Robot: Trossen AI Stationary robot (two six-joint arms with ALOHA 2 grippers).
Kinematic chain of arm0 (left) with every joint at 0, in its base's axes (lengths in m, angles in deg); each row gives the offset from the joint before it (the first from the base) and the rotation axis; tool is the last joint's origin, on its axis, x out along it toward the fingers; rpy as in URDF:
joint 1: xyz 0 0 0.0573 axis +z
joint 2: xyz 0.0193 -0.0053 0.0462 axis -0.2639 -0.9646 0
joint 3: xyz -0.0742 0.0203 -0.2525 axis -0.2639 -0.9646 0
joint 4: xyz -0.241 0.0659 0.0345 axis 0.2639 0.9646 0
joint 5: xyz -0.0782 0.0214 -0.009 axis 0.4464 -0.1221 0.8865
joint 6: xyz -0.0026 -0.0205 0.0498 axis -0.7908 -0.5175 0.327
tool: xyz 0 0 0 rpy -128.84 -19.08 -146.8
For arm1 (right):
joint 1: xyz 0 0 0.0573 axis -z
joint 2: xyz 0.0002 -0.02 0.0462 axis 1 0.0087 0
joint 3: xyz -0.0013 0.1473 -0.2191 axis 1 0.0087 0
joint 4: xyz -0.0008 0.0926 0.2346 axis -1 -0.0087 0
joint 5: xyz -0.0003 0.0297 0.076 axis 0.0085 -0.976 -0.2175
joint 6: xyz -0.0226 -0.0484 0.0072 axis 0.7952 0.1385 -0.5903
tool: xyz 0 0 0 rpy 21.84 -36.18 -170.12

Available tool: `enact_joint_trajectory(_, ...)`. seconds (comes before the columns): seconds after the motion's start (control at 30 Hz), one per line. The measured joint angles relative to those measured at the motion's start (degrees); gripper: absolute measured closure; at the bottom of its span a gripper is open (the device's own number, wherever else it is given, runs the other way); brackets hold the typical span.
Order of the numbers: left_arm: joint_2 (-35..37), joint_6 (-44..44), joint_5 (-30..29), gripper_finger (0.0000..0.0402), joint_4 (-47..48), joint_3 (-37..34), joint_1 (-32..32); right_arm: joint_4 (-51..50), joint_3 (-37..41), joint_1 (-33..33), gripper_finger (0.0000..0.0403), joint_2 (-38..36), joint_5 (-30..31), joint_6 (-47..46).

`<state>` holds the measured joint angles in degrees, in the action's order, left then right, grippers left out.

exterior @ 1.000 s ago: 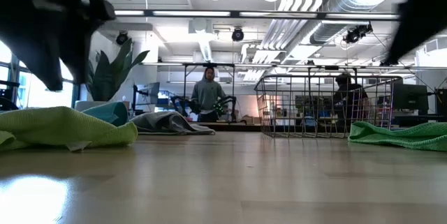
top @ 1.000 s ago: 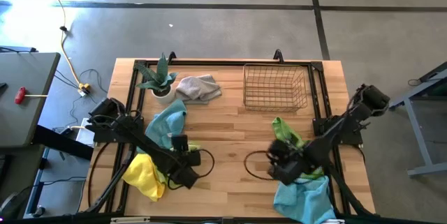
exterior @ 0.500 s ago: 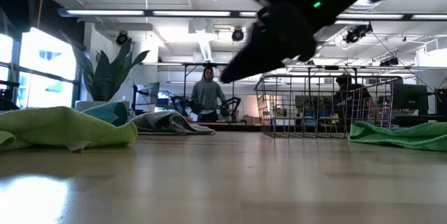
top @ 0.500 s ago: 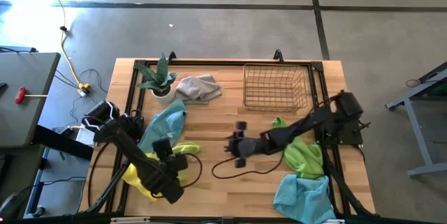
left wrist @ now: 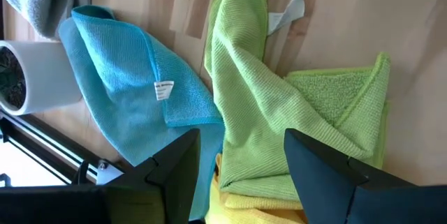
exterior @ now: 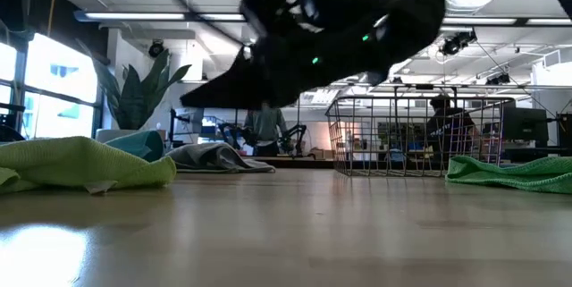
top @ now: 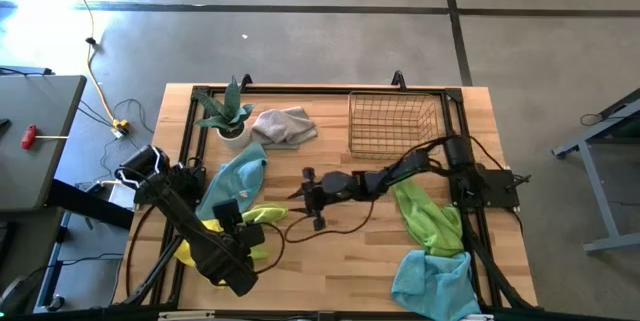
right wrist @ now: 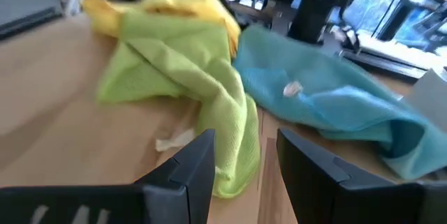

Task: Fold microfiber towels
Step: Fold the light green microfiber towel

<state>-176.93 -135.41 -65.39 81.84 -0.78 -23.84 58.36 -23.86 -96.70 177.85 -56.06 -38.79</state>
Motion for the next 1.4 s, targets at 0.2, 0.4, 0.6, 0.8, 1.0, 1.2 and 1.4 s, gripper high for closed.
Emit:
enact_joint_trajectory(0.2, -0.01, -0.46, 0.08, 0.0204, 0.08, -0.01, -0.04, -14.1, -8.67, 0.5, 0.0256, 4.35, -0.89, 3.62)
enact_joint_trajectory(0.4, -0.04, -0.59, -0.86, 0.0204, 0.04, -0.22, -0.31, -21.19, -12.38, 0.89, 0.0256, 5.41, -1.28, 3.23)
enact_joint_trajectory(0.6, -0.04, -3.11, -2.84, 0.0204, -0.81, -0.24, -1.63, -20.74, -12.4, 0.65, 0.0256, 5.42, -1.42, 3.17)
enact_joint_trajectory(0.8, -0.04, -6.79, -3.08, 0.0204, -0.77, -0.24, -3.06, -20.53, -12.4, 0.74, 0.0256, 5.87, -3.88, 1.56)
enact_joint_trajectory(1.0, -0.04, -9.32, -4.3, 0.0204, -0.77, -0.24, -3.76, -18.97, -12.38, 0.66, 0.0256, 7.67, -3.89, 0.15)
enact_joint_trajectory(1.2, -0.04, -9.37, -4.97, 0.0204, -0.74, -0.24, -3.78, -16.88, -12.38, 0.43, 0.0272, 7.67, -3.86, 1.07)
enact_joint_trajectory(1.4, -0.04, -8.34, -5.65, 0.0204, -0.58, -0.24, -3.78, -18.16, -12.35, 0.41, 0.0338, 7.67, -3.91, 1.74)
